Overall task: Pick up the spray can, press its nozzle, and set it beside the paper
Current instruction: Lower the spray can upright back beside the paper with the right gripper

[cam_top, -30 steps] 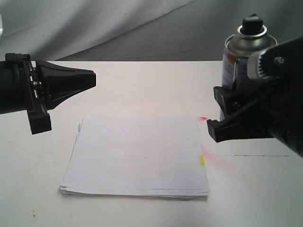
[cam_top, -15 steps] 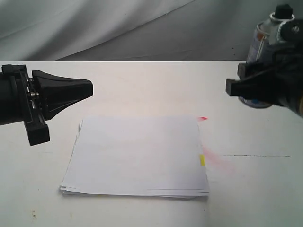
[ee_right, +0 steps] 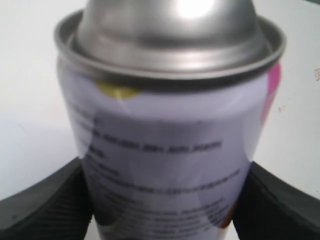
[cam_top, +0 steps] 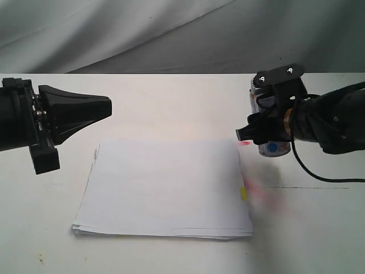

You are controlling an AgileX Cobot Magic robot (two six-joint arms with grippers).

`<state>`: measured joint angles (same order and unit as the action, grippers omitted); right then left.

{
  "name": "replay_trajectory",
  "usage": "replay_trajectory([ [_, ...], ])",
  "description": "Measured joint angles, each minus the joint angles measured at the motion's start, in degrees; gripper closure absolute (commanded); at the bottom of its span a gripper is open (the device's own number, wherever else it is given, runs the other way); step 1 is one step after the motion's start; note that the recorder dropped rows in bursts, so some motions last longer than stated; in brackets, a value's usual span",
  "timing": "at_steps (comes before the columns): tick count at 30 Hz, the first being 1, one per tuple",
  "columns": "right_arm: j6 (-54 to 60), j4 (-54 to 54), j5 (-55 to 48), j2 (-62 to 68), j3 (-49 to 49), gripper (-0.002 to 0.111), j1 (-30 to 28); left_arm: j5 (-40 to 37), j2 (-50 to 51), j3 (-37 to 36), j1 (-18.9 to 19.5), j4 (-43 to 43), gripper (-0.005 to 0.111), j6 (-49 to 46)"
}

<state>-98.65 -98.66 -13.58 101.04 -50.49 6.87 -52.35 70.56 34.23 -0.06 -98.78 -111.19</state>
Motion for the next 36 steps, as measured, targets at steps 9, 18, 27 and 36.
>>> replay_trajectory([
  [9,-0.11,-0.21,0.39,2.35,-3.07,0.108,0.00,0.00,0.00,0.00,0.00,0.00,0.107,0.00],
  [18,-0.22,-0.21,1.20,2.35,-3.11,0.108,0.00,0.00,0.00,0.00,0.00,0.00,0.107,0.00],
  [27,5.44,6.21,13.58,0.96,-3.11,0.108,-5.87,0.00,0.00,0.00,0.00,0.00,0.107,0.00],
  [36,49.82,41.81,22.29,-2.90,-2.73,0.108,-8.67,0.18,0.00,0.00,0.00,0.00,0.107,0.00],
])
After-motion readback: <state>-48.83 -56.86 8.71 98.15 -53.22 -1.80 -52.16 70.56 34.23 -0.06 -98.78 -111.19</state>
